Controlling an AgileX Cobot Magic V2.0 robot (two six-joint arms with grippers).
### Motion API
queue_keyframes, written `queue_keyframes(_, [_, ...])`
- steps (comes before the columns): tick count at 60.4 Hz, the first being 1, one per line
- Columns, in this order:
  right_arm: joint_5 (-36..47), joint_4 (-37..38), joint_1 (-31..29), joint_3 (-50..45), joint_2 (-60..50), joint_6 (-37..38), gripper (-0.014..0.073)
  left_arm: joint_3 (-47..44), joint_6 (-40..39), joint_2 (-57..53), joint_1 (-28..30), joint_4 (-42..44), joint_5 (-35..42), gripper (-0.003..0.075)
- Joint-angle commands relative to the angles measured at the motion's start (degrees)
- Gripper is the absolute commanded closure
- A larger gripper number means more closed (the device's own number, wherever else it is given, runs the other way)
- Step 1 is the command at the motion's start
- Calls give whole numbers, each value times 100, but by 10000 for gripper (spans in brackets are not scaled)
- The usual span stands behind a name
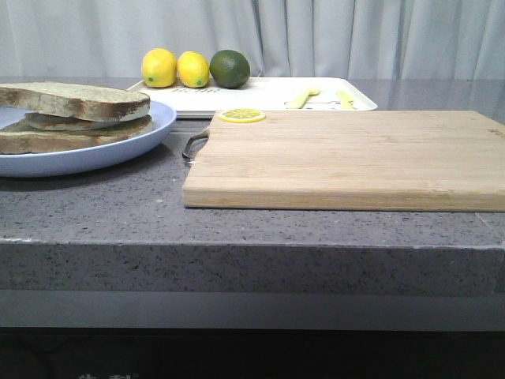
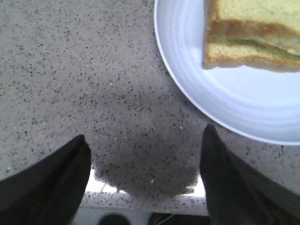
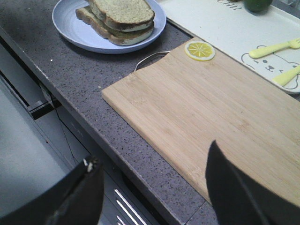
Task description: Place bread and move sandwich to tray
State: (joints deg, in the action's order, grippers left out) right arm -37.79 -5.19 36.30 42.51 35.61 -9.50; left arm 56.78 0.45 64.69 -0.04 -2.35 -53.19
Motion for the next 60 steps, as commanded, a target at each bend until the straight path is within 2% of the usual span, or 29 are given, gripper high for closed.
queue_keyframes(1, [456,41,7,159,-10,-20,108,372,778,293,402,-1096,327,249])
queue_keyframes(7, [456,41,7,159,-10,-15,108,487,1512,690,769,-2092,315,276])
queue_keyframes(13, [462,41,7,159,-10,-15,108,567,1725,1053,1003,-2637,386,327])
queue_keyframes(21, [462,41,7,159,-10,-15,108,743,1725,1478,1103,-2717,470,375])
queue_keyframes(41, [462,36,7,159,-10,-15,108,934,1725,2242,1103,-3092,713,375])
queue_keyframes(60, [462,36,7,159,-10,-15,108,934,2182,2620,1103,-4107,931,387])
